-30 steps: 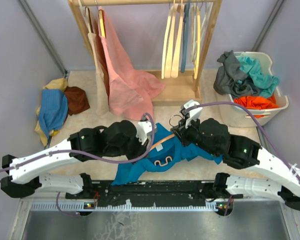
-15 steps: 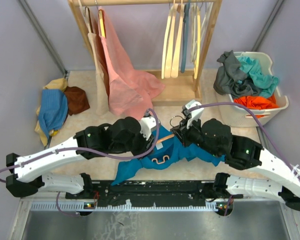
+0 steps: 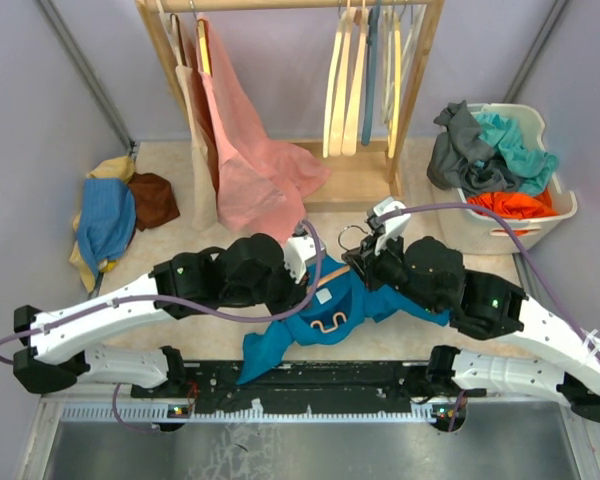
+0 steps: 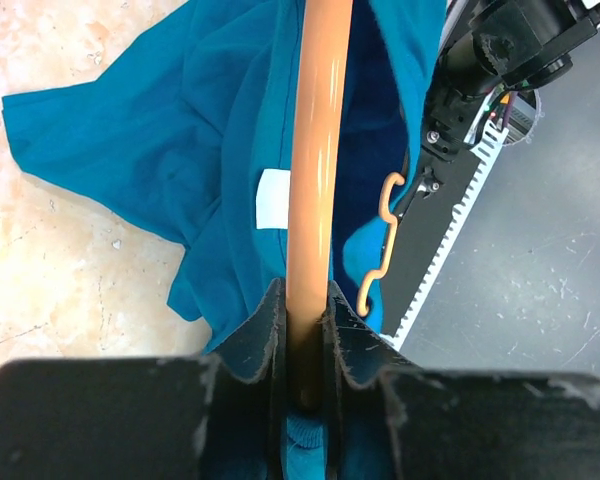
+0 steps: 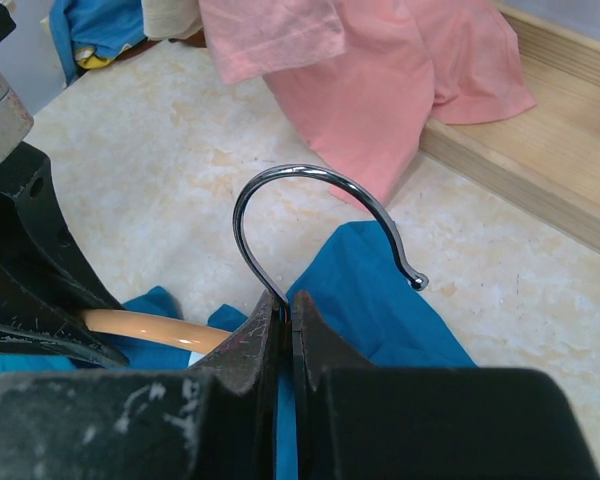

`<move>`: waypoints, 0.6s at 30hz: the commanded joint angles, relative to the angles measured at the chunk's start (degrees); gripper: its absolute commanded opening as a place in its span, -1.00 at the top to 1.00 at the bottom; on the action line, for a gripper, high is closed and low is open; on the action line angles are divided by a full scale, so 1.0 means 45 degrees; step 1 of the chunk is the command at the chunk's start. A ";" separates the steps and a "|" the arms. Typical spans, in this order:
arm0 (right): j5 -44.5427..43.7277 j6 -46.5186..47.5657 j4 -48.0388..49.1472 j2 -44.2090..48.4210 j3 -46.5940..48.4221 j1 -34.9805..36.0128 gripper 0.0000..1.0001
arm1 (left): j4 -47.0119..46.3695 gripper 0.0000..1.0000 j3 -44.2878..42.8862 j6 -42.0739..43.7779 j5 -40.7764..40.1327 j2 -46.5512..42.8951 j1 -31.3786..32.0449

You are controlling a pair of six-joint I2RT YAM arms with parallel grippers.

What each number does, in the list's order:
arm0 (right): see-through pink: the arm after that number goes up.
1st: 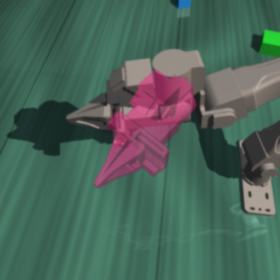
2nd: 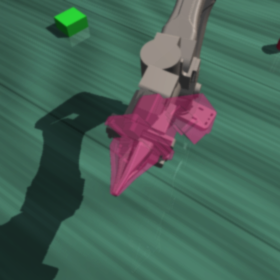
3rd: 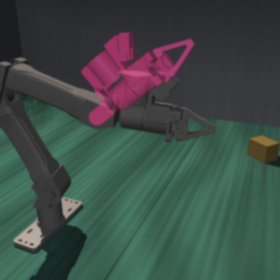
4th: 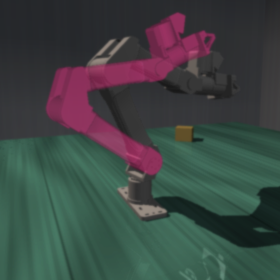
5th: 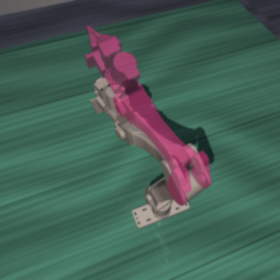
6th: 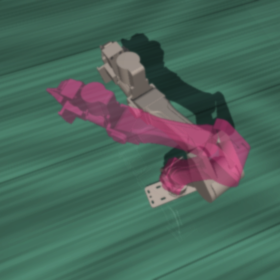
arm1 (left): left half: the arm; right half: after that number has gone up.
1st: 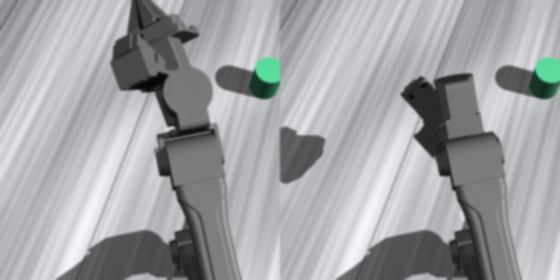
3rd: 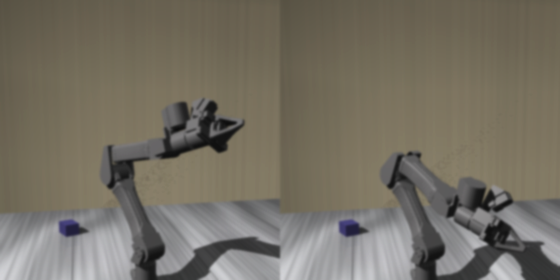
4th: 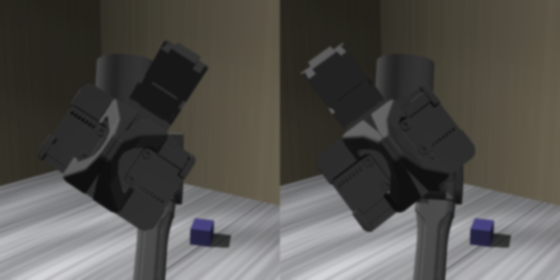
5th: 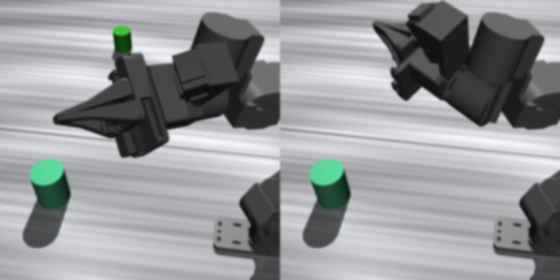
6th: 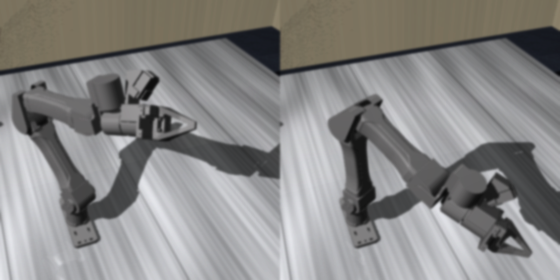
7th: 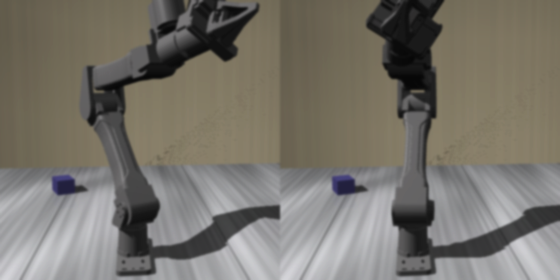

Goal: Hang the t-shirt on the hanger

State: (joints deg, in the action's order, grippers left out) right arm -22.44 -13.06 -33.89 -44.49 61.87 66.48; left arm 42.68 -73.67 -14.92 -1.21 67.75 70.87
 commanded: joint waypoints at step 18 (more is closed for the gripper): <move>-0.1121 -0.0737 -0.0512 0.0059 0.1534 0.0101 -0.18 | 0.0896 1.00 -0.1109 0.0533 -0.2321 -0.0926 -0.0276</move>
State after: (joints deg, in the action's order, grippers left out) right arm -23.20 -15.00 -34.24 -45.74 64.69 66.59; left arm 46.37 -75.16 -13.43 -9.32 65.45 69.95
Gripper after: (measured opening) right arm 0.537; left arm 0.179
